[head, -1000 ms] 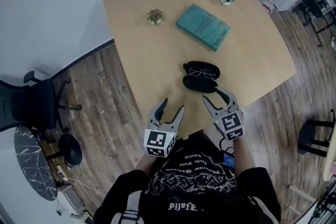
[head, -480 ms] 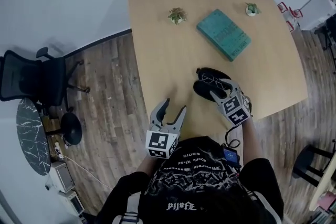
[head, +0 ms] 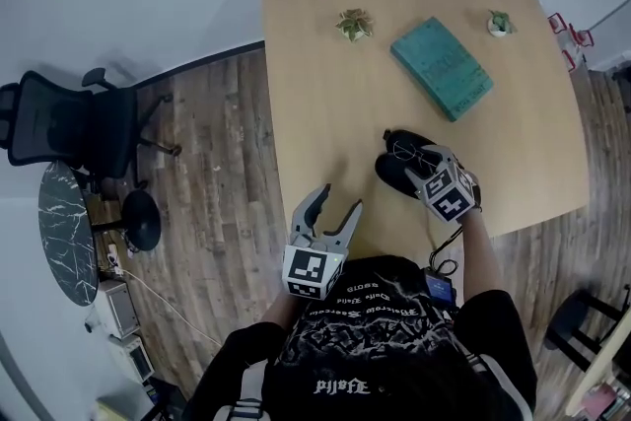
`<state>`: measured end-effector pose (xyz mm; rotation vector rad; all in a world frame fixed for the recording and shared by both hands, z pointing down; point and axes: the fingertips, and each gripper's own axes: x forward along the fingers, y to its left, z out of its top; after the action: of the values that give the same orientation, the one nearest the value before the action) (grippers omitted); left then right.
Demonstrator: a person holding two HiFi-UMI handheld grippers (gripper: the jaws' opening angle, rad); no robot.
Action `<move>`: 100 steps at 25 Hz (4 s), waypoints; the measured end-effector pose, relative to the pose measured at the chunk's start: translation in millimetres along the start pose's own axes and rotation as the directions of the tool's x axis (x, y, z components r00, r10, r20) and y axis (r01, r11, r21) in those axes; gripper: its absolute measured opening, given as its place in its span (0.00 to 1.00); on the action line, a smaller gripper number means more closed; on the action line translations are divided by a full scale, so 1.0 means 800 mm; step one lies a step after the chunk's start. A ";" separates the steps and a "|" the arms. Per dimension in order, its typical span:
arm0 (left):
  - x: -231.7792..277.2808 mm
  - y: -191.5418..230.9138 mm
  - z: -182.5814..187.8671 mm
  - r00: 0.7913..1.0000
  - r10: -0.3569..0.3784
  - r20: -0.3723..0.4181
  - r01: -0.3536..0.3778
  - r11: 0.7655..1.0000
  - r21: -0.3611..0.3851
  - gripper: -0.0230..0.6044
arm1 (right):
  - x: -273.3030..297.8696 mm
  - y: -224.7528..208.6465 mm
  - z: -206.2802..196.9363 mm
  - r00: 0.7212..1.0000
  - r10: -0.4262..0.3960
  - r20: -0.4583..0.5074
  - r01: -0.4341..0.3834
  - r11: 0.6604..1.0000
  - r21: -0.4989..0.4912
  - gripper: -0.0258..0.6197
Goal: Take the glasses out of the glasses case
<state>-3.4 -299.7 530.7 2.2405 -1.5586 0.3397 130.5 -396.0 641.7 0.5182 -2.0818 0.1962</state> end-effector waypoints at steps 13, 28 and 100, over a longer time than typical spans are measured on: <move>-0.001 0.042 0.006 0.995 0.104 -0.010 -0.104 0.994 -0.029 0.45 | 0.031 -0.007 -0.024 0.990 0.096 -0.108 -0.096 0.995 0.005 0.38; 0.018 0.020 0.000 0.994 0.100 -0.039 -0.096 0.992 0.081 0.45 | 0.030 0.009 -0.025 0.987 0.087 -0.134 -0.104 0.987 -0.123 0.20; -0.118 -0.042 -0.032 0.956 -0.282 0.084 0.272 0.956 0.114 0.45 | -0.247 0.193 -0.040 0.581 -0.750 0.316 0.437 0.615 0.657 0.18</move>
<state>-4.5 -198.9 509.2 2.5498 -1.2722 0.2340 179.1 -190.5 502.8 1.8287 -2.2371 0.1919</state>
